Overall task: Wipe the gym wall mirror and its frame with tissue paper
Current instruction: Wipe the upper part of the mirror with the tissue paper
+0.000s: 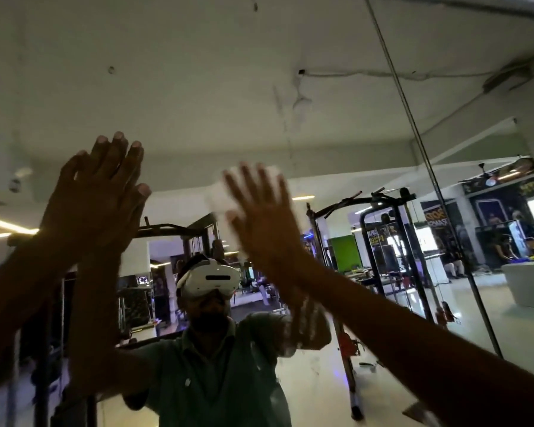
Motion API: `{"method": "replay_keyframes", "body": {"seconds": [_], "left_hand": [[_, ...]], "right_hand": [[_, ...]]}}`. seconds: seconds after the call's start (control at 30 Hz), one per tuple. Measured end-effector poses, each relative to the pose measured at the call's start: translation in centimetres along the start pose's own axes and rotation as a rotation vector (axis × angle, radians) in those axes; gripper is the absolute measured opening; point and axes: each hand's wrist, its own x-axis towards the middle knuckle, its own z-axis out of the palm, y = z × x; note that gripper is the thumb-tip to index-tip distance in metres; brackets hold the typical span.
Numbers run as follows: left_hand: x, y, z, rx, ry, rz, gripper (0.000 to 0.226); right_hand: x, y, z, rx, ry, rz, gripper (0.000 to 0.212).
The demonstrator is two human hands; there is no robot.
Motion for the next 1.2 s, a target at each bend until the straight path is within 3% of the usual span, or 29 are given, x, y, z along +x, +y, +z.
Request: {"method": "replay_keyframes", "body": {"seconds": [0.03, 0.07, 0.1, 0.2, 0.23, 0.33, 0.4, 0.47, 0.53, 0.63, 0.7, 0.77, 0.87, 0.97, 1.03, 1.13, 1.2], "left_hand": [[-0.6, 0.5, -1.0, 0.062, -0.066, 0.002, 0.099], [-0.2, 1.1, -0.8, 0.026, -0.072, -0.049, 0.064], [-0.6, 1.2, -0.9, -0.011, 0.021, -0.026, 0.061], [-0.1, 3.2, 0.0, -0.071, 0.046, -0.18, 0.065], [0.0, 4.4, -0.3, -0.06, 0.071, -0.175, 0.065], [1.1, 6.0, -0.1, -0.053, 0.042, -0.067, 0.068], [2.0, 7.0, 0.3, -0.038, 0.022, -0.054, 0.07], [2.2, 8.2, 0.0, -0.021, -0.033, -0.088, 0.069], [2.3, 8.5, -0.8, -0.05, -0.036, -0.106, 0.07], [2.3, 9.4, -2.7, -0.085, -0.037, -0.153, 0.074], [2.8, 10.7, -2.8, -0.034, -0.055, -0.15, 0.079], [3.9, 13.0, -2.3, -0.029, -0.066, -0.115, 0.077], [6.1, 15.7, -1.6, -0.094, -0.047, -0.076, 0.067], [6.5, 16.1, -1.0, -0.091, -0.032, -0.046, 0.067], [6.1, 15.5, -0.8, -0.061, -0.042, -0.021, 0.07], [5.9, 15.1, -1.0, -0.073, -0.056, -0.001, 0.072], [5.8, 15.0, -0.8, -0.047, -0.051, 0.004, 0.073]], "right_hand": [[0.3, 3.1, -0.3, -0.035, 0.011, 0.111, 0.066], [0.4, 6.1, -0.7, -0.048, 0.028, 0.237, 0.069], [0.4, 8.2, -1.1, -0.04, 0.04, 0.373, 0.072], [0.9, 5.4, -1.0, 0.016, 0.103, 0.667, 0.082], [0.6, 2.3, -0.7, 0.027, 0.106, 0.633, 0.081], [-1.4, -4.6, 0.4, 0.074, 0.019, 0.276, 0.073], [-1.9, -2.6, 0.3, 0.062, -0.015, 0.094, 0.07], [-1.9, 2.2, -0.3, -0.001, -0.018, 0.05, 0.067], [-1.4, 8.3, -1.2, -0.071, 0.019, 0.205, 0.069], [-0.5, 16.7, -2.9, -0.027, 0.047, 0.686, 0.079], [0.5, 15.3, -2.8, -0.007, 0.106, 0.876, 0.083], [-0.1, 8.7, -1.9, -0.031, 0.124, 0.713, 0.078], [-3.5, 1.3, -0.8, 0.03, -0.036, 0.155, 0.068], [-3.6, 8.0, -1.6, 0.007, -0.071, -0.113, 0.066], [-2.0, 13.9, -2.3, -0.04, -0.039, 0.002, 0.067], [0.2, 20.9, -3.8, -0.055, 0.03, 0.504, 0.079], [0.5, 21.0, -3.6, -0.013, 0.096, 0.815, 0.082]]}}
